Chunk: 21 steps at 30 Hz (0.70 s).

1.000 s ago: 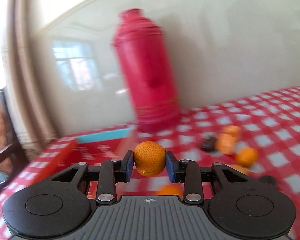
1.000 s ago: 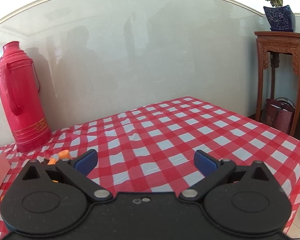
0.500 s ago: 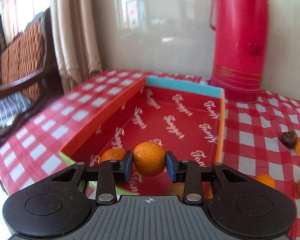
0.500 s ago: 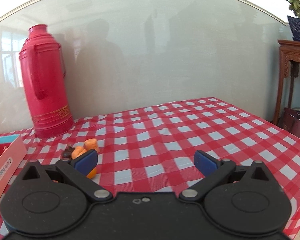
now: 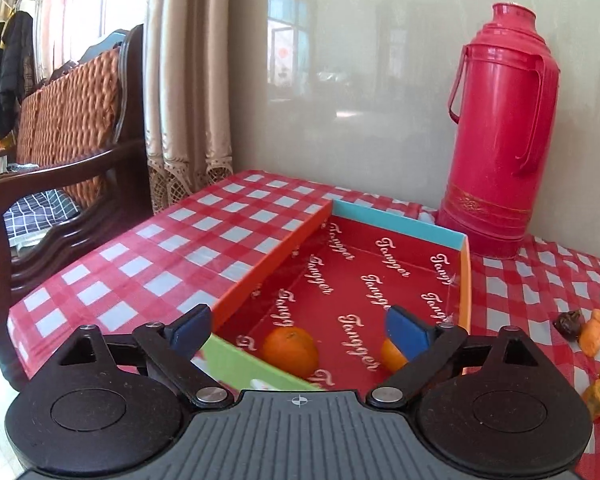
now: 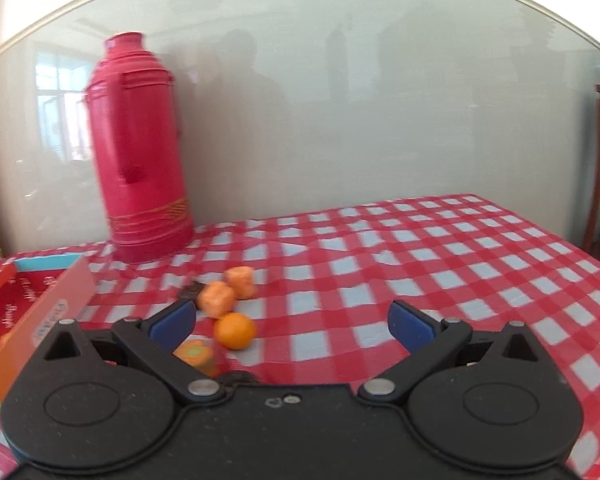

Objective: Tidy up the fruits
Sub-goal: 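Place the orange in the red box and open the left gripper, then grasp a small orange with the right gripper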

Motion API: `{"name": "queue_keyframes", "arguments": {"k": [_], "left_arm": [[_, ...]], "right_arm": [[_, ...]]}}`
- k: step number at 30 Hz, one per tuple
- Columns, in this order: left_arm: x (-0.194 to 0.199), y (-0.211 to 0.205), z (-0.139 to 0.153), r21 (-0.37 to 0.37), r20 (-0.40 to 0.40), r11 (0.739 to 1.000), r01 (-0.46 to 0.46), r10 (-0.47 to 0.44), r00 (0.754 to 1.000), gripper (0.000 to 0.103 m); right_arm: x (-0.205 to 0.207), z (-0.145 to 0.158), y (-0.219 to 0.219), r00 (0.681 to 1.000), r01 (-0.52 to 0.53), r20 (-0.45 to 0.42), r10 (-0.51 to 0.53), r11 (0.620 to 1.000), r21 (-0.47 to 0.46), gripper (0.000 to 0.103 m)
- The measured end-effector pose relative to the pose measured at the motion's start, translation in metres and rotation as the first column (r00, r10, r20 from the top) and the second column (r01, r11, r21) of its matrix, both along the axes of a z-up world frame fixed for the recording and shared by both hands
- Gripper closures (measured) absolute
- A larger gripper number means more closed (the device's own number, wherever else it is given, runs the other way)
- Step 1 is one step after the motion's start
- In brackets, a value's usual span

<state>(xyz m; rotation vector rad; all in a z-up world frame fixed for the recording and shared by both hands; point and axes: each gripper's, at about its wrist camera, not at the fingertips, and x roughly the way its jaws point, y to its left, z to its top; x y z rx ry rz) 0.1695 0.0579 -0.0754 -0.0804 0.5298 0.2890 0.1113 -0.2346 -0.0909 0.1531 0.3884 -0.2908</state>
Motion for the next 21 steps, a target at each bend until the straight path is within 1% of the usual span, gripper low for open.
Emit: {"name": "queue_keyframes", "arguments": {"k": [3, 6, 8, 11, 13, 15, 18, 21], "left_arm": [[-0.013, 0.017, 0.005, 0.011, 0.009, 1.0, -0.027, 0.027, 1.0, 0.009], [-0.028, 0.041, 0.007, 0.003, 0.017, 0.997, -0.082, 0.082, 0.996, 0.009], [-0.036, 0.058, 0.007, -0.013, 0.015, 0.992, -0.128, 0.129, 0.992, 0.009], [-0.046, 0.081, 0.004, -0.042, 0.018, 0.978, -0.202, 0.203, 0.979, 0.008], [-0.051, 0.093, 0.0, -0.056, 0.013, 0.965, -0.255, 0.256, 0.967, 0.008], [-0.053, 0.105, -0.004, -0.063, 0.01, 0.954, -0.294, 0.295, 0.955, 0.008], [-0.054, 0.117, -0.009, -0.062, 0.004, 0.942, -0.329, 0.33, 0.944, 0.007], [-0.054, 0.123, -0.013, -0.056, -0.002, 0.937, -0.345, 0.345, 0.939, 0.007]], "right_arm": [[0.007, 0.003, 0.021, 0.996, -0.085, 0.009, 0.085, 0.996, -0.002, 0.006], [0.016, 0.003, 0.045, 0.983, -0.182, -0.006, 0.182, 0.983, -0.018, 0.007], [0.025, 0.002, 0.058, 0.969, -0.247, -0.036, 0.246, 0.969, -0.009, 0.009], [0.04, -0.005, 0.076, 0.946, -0.31, -0.094, 0.31, 0.951, 0.015, 0.014], [0.049, -0.01, 0.085, 0.93, -0.342, -0.137, 0.342, 0.939, 0.025, 0.03], [0.058, -0.015, 0.093, 0.915, -0.359, -0.18, 0.36, 0.933, 0.036, 0.035], [0.07, -0.021, 0.1, 0.903, -0.363, -0.226, 0.365, 0.93, 0.056, 0.036], [0.077, -0.025, 0.103, 0.895, -0.361, -0.252, 0.368, 0.929, 0.076, 0.047]]}}
